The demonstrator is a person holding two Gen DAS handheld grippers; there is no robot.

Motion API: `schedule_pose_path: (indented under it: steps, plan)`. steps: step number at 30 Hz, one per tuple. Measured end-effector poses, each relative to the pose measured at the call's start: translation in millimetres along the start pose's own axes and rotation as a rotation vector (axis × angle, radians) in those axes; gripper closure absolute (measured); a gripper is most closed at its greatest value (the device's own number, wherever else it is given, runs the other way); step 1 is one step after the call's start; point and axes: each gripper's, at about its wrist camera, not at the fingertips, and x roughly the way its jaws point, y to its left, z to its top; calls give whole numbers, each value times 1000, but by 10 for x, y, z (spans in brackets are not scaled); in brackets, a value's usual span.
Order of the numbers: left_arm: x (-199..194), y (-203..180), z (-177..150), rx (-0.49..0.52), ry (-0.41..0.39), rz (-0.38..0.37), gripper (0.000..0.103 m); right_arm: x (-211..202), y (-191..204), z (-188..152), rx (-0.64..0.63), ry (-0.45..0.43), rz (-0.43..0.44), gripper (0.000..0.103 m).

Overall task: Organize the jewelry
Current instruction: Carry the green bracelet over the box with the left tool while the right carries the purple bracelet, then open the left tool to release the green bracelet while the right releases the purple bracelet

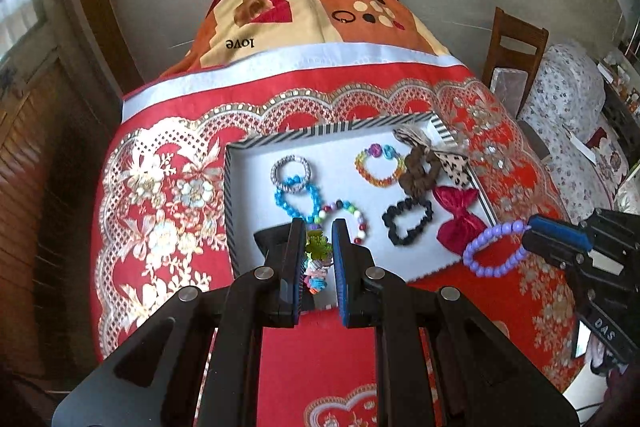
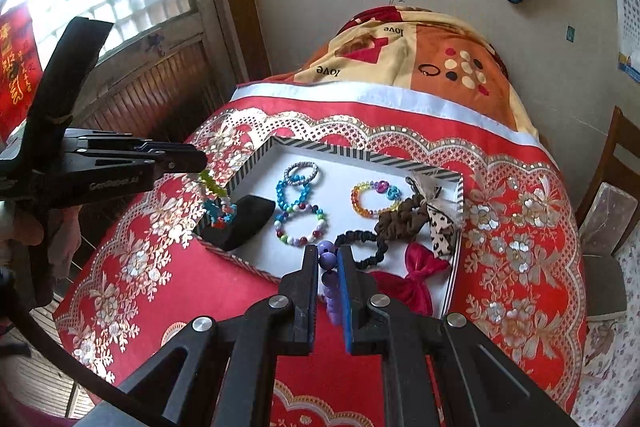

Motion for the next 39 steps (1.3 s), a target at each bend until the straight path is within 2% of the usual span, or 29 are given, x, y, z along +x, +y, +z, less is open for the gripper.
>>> schedule_pose_path:
  steps: [17, 28, 30, 34, 39]
  plan:
    - [452, -14, 364, -3, 33, -9, 91, 379, 14, 168, 30, 12, 45, 94]
    - [946, -114, 721, -56, 50, -83, 91, 852, 153, 164, 115, 65, 176, 94]
    - [1090, -111, 781, -83, 62, -114, 91, 967, 95, 147, 160, 77, 206, 94]
    - [1389, -84, 840, -132, 87, -139, 91, 1291, -189, 9, 274, 157, 199, 94]
    - [1693, 14, 788, -148, 130, -100, 91, 1469, -470, -187, 343, 228, 134, 94]
